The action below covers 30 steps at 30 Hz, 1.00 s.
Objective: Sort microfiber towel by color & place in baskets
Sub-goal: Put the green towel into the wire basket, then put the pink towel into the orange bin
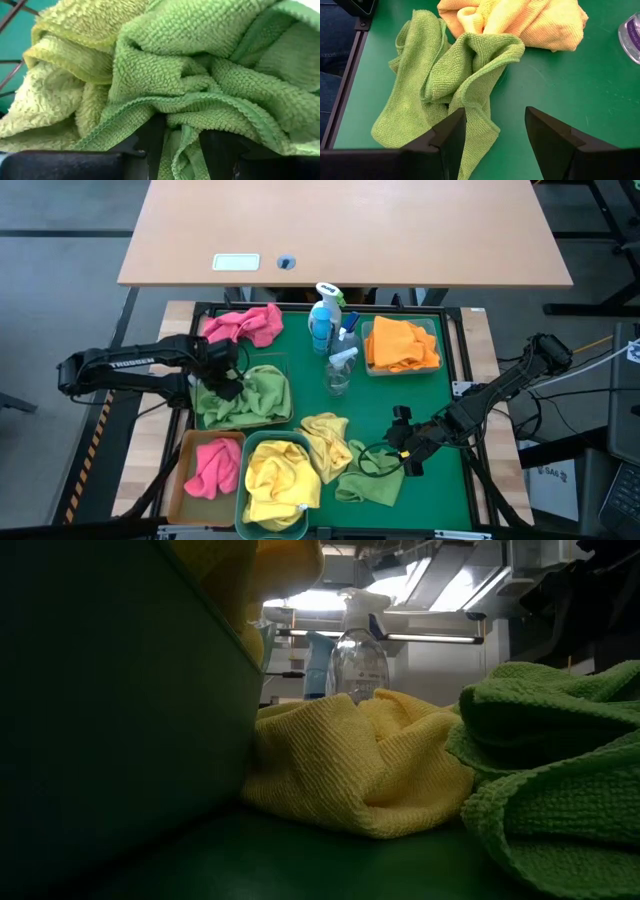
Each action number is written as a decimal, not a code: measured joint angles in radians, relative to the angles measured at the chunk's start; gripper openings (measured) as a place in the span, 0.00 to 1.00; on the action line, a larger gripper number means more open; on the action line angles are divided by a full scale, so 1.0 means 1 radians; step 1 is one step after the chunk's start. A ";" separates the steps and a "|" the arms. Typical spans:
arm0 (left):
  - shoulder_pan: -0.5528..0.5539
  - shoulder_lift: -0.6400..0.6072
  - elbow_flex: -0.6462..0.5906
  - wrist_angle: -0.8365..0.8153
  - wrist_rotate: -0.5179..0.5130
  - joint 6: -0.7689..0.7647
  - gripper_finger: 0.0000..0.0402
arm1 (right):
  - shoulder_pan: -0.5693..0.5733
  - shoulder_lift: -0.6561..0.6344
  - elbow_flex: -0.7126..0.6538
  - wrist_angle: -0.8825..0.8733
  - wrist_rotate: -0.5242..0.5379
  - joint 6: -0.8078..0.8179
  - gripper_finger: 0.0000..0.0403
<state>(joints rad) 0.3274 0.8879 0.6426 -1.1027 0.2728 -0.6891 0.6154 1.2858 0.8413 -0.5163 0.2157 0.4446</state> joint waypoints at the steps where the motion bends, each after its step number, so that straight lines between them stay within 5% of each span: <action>1: 0.001 0.001 0.007 -0.010 0.004 0.000 0.29 | 0.000 0.000 0.000 0.000 0.000 0.000 0.51; 24: 0.000 0.000 0.431 -0.063 -0.026 0.011 0.29 | 0.000 0.000 0.000 0.000 0.000 0.000 0.51; 30: 0.000 0.000 0.460 0.018 -0.180 0.021 0.29 | 0.000 0.000 0.000 0.000 0.000 0.000 0.51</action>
<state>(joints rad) 0.3275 0.8883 1.1023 -1.0842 0.0925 -0.6677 0.6155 1.2858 0.8413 -0.5163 0.2157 0.4443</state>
